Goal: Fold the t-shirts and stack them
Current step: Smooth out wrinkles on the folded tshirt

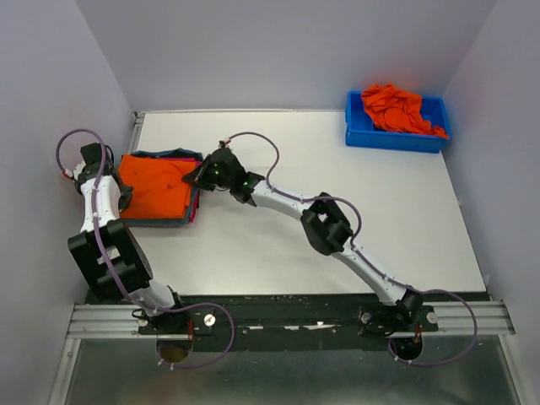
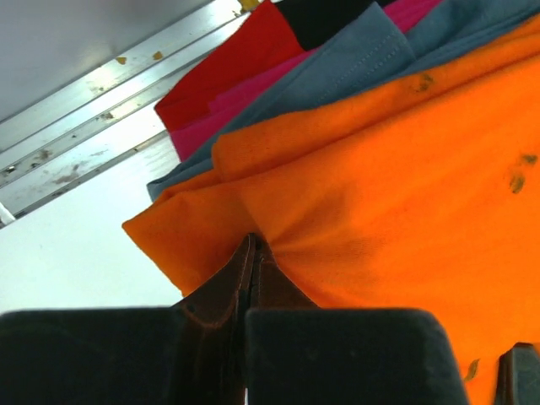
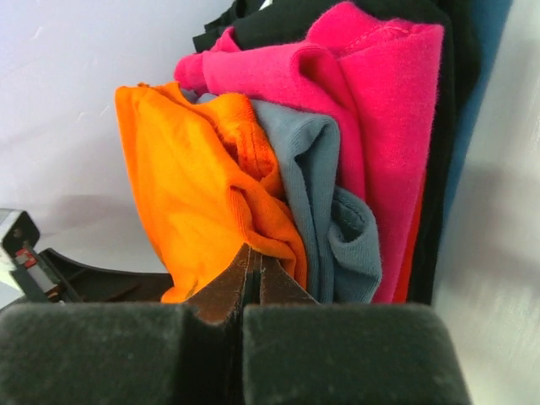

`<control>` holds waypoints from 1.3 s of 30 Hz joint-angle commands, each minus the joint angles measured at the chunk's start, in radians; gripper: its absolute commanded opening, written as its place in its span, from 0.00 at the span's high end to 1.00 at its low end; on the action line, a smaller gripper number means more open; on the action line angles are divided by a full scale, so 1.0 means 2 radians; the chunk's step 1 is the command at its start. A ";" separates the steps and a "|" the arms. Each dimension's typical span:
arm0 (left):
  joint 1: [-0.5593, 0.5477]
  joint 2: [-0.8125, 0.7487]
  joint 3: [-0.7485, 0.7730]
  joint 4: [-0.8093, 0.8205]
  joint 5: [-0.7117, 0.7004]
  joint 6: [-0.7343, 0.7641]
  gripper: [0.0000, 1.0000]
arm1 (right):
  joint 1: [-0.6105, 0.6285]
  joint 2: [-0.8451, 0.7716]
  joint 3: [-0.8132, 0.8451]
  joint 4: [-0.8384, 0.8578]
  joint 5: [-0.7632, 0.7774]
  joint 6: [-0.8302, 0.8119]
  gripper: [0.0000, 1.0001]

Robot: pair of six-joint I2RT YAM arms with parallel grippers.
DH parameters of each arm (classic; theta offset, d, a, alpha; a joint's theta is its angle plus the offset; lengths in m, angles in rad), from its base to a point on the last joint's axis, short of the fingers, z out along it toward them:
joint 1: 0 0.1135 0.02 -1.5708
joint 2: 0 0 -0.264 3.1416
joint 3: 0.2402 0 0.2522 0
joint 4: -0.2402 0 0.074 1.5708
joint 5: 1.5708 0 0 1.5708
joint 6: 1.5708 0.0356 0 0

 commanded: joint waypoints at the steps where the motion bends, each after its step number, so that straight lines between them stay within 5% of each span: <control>1: 0.002 -0.003 0.009 0.016 0.033 0.010 1.00 | -0.003 -0.015 -0.009 -0.005 0.029 0.021 0.99; 11: -0.014 -0.112 0.018 0.054 0.053 0.039 1.00 | -0.023 -0.149 -0.166 0.057 0.007 -0.092 0.99; 16: -0.091 -0.117 0.032 0.063 0.091 0.055 0.98 | -0.042 -0.295 -0.365 0.136 -0.001 -0.133 0.99; 20: -0.185 -0.113 0.016 0.100 0.099 0.046 0.85 | -0.085 -0.391 -0.513 0.202 -0.055 -0.150 0.93; 24: -0.271 -0.108 -0.005 0.150 0.086 0.027 0.78 | -0.134 -0.505 -0.649 0.201 -0.060 -0.188 0.72; 26: -0.308 -0.112 -0.027 0.186 0.086 0.023 0.71 | -0.152 -0.571 -0.711 0.186 -0.037 -0.224 0.52; 29: -0.364 -0.122 -0.069 0.248 0.076 0.020 0.47 | -0.165 -0.672 -0.778 0.129 0.022 -0.279 0.10; 35: -0.451 -0.121 -0.145 0.363 0.034 0.039 0.01 | -0.180 -0.827 -0.843 0.014 0.137 -0.358 0.00; 39: -0.505 -0.121 -0.201 0.441 0.004 0.063 0.01 | -0.181 -0.894 -0.897 -0.005 0.185 -0.375 0.00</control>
